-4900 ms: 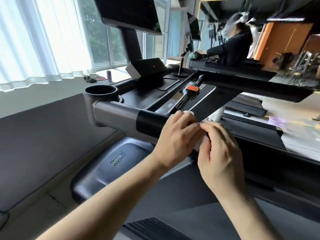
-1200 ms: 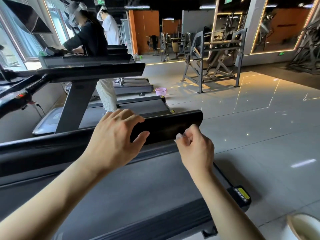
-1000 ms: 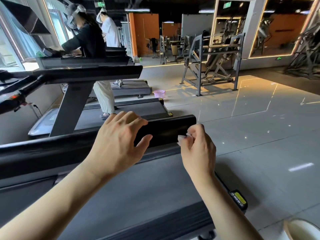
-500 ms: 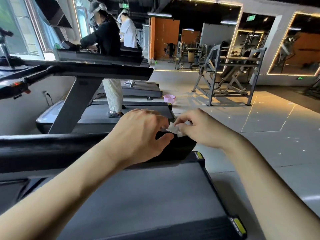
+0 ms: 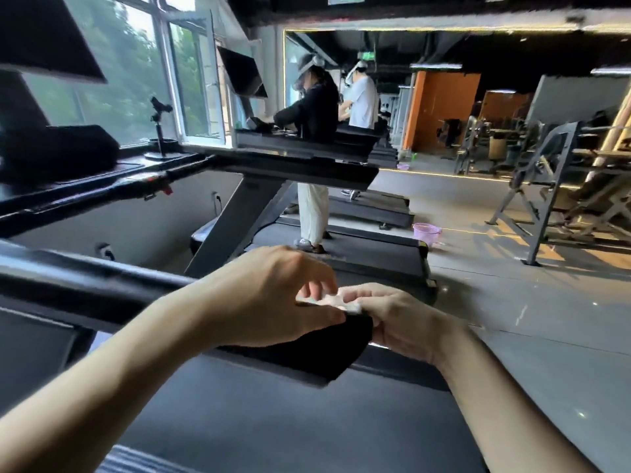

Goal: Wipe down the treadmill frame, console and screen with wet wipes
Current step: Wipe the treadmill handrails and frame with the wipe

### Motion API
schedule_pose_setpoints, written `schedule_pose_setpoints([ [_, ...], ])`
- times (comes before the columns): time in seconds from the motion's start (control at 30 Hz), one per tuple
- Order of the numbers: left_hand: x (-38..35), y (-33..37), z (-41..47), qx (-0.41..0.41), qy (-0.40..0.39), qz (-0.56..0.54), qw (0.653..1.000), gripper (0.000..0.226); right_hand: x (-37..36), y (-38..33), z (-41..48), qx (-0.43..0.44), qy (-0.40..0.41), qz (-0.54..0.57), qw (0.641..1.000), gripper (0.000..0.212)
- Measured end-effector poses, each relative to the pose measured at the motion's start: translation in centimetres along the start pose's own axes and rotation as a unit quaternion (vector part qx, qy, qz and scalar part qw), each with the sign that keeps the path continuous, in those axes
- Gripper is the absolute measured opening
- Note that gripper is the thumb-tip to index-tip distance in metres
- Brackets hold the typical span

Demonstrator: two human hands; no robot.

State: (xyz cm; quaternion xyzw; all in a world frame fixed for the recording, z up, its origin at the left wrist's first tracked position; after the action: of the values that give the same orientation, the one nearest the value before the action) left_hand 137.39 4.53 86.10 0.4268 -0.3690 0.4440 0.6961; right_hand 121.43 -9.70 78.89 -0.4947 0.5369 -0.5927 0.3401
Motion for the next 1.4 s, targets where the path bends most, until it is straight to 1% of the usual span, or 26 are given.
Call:
schedule_pose_setpoints([
  [0.03, -0.3, 0.5, -0.1, 0.026, 0.016, 0.005, 1.000, 0.041, 0.0, 0.4, 0.2, 0.013, -0.024, 0.012, 1.000, 0.024],
  [0.1, -0.9, 1.1, -0.1, 0.071, 0.059, 0.007, 0.996, 0.034, -0.2, 1.0, 0.8, 0.039, -0.050, 0.033, 0.997, 0.022],
  [0.17, -1.7, 2.1, -0.2, 0.120, 0.125, 0.004, 0.985, 0.027, -0.3, 1.6, 1.3, 0.049, -0.065, 0.038, 0.996, 0.014],
  [0.2, -2.2, 2.7, -0.4, 0.142, 0.167, 0.009, 0.975, 0.026, -0.2, 1.7, 1.4, 0.047, -0.066, 0.031, 0.996, 0.013],
  [0.27, -2.8, 3.9, -1.3, 0.193, 0.260, 0.041, 0.945, 0.025, 0.3, 1.0, 1.4, 0.060, -0.045, 0.010, 0.997, 0.010],
  [0.3, -2.9, 4.5, -1.9, 0.225, 0.302, 0.055, 0.925, 0.024, 0.6, 0.2, 1.4, 0.080, -0.042, 0.002, 0.996, 0.014],
  [0.37, -3.1, 5.4, -3.3, 0.290, 0.361, 0.066, 0.884, 0.024, 1.0, -1.4, 1.5, 0.125, -0.069, -0.022, 0.989, 0.025],
  [0.4, -3.3, 5.8, -4.0, 0.320, 0.377, 0.066, 0.867, 0.026, 1.0, -2.2, 1.6, 0.146, -0.086, -0.052, 0.984, 0.025],
  [0.47, -3.9, 6.4, -5.1, 0.383, 0.394, 0.059, 0.833, 0.031, 0.6, -3.4, 2.4, 0.172, -0.113, -0.132, 0.970, 0.020],
  [0.53, -4.6, 6.2, -5.6, 0.432, 0.396, 0.028, 0.810, 0.034, -0.3, -4.4, 4.0, 0.172, -0.130, -0.178, 0.960, 0.020],
  [0.63, -5.4, 4.7, -6.1, 0.466, 0.394, -0.063, 0.790, 0.045, -1.5, -4.8, 6.9, 0.148, -0.156, -0.189, 0.958, 0.029],
  [0.7, -5.5, 3.7, -6.2, 0.461, 0.407, -0.119, 0.780, 0.061, -1.3, -4.3, 7.9, 0.140, -0.182, -0.168, 0.959, 0.035],
  [0.73, -5.7, 3.2, -6.4, 0.456, 0.411, -0.138, 0.777, 0.065, -0.8, -3.9, 7.9, 0.139, -0.203, -0.148, 0.958, 0.037],
  [0.8, -5.8, 3.0, -6.5, 0.452, 0.414, -0.179, 0.770, 0.061, 0.4, -3.1, 7.5, 0.133, -0.251, -0.110, 0.952, 0.040],
  [0.87, -5.8, 2.7, -6.2, 0.439, 0.422, -0.227, 0.760, 0.052, 0.8, -2.8, 7.8, 0.131, -0.273, -0.107, 0.947, 0.043],
  [0.97, -5.5, 3.0, -6.1, 0.430, 0.416, -0.250, 0.761, 0.044, -1.2, -3.5, 9.7, 0.140, -0.250, -0.115, 0.951, 0.038],
  [1.03, -5.0, 3.2, -6.1, 0.428, 0.411, -0.270, 0.758, 0.038, -2.9, -4.7, 11.6, 0.145, -0.251, -0.136, 0.947, 0.035],
  [1.13, -4.4, 3.3, -5.8, 0.425, 0.410, -0.297, 0.750, 0.037, -5.3, -6.1, 15.2, 0.143, -0.260, -0.153, 0.943, 0.040],
  [1.2, -3.9, 2.9, -5.6, 0.446, 0.418, -0.296, 0.735, 0.042, -7.2, -6.8, 17.7, 0.149, -0.244, -0.171, 0.943, 0.042],
  [1.27, -3.2, 2.0, -5.7, 0.488, 0.438, -0.237, 0.717, 0.043, -8.6, -6.9, 19.5, 0.164, -0.235, -0.164, 0.944, 0.045],
  [1.33, -2.5, 0.7, -6.1, 0.517, 0.462, -0.171, 0.700, 0.035, -9.0, -6.7, 20.1, 0.171, -0.262, -0.120, 0.942, 0.047],
  [1.4, -1.5, -0.1, -6.3, 0.549, 0.479, -0.115, 0.675, 0.033, -7.8, -6.1, 19.5, 0.191, -0.306, -0.084, 0.929, 0.045],
])
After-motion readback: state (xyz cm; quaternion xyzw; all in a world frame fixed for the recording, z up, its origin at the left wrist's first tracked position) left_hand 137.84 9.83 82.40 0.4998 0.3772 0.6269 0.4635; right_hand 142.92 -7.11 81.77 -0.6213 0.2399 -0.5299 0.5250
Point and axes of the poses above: each hand's wrist, its own z-axis towards the middle knuckle, its own x-axis out of the back of the hand, y = z × x, the point moved 1 cm from there along z, towards the middle knuckle, and after that the axes turned 10 degrees about -z, right-handed, at the moved point
